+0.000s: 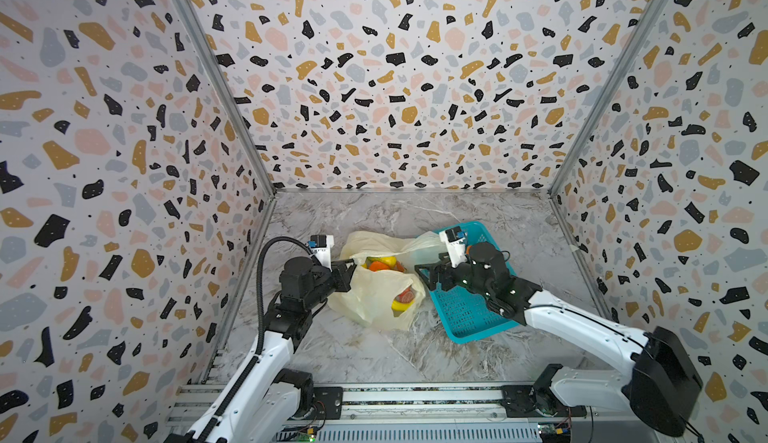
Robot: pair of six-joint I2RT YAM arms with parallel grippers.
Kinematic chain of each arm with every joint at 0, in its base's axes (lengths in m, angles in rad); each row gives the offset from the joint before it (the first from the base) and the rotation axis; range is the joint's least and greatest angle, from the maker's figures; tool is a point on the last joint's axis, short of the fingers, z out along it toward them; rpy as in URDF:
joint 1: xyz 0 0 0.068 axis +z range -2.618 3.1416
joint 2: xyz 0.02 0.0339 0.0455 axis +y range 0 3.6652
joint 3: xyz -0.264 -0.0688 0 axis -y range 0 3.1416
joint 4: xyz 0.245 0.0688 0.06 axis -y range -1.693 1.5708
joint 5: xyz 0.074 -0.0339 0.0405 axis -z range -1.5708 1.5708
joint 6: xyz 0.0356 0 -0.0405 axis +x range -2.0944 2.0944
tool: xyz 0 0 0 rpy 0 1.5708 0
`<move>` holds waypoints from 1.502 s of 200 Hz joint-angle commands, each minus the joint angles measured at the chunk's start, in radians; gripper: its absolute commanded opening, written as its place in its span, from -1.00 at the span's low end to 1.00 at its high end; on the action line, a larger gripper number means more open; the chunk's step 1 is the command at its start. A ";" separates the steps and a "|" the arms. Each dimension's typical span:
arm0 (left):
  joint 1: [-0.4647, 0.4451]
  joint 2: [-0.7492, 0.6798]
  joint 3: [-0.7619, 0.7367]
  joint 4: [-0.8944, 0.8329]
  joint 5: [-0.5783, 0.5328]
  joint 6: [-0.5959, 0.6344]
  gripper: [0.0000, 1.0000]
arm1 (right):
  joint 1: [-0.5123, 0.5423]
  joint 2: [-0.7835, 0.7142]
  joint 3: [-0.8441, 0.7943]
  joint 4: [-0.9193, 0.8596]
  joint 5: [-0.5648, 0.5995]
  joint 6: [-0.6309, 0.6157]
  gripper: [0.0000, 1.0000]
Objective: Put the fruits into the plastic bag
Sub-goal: 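Move the right gripper back over the basket toward the orange, then lower the right gripper into the basket and close on the orange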
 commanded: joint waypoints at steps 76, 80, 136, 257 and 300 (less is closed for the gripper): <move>-0.004 -0.008 0.019 0.027 -0.009 0.009 -1.00 | -0.291 -0.080 -0.118 -0.098 0.013 0.191 0.80; -0.004 -0.008 0.016 0.027 -0.010 0.009 -1.00 | -0.301 -0.061 -0.107 -0.104 0.008 0.198 0.79; -0.003 -0.010 0.010 0.036 -0.007 0.005 -1.00 | -0.334 0.293 0.106 -0.210 0.070 0.466 0.72; -0.004 -0.023 0.000 0.044 -0.004 0.009 -1.00 | -0.286 0.574 0.250 -0.099 0.319 0.885 0.67; -0.004 -0.028 -0.003 0.042 -0.005 0.011 -1.00 | -0.301 0.648 0.267 -0.074 0.273 0.891 0.51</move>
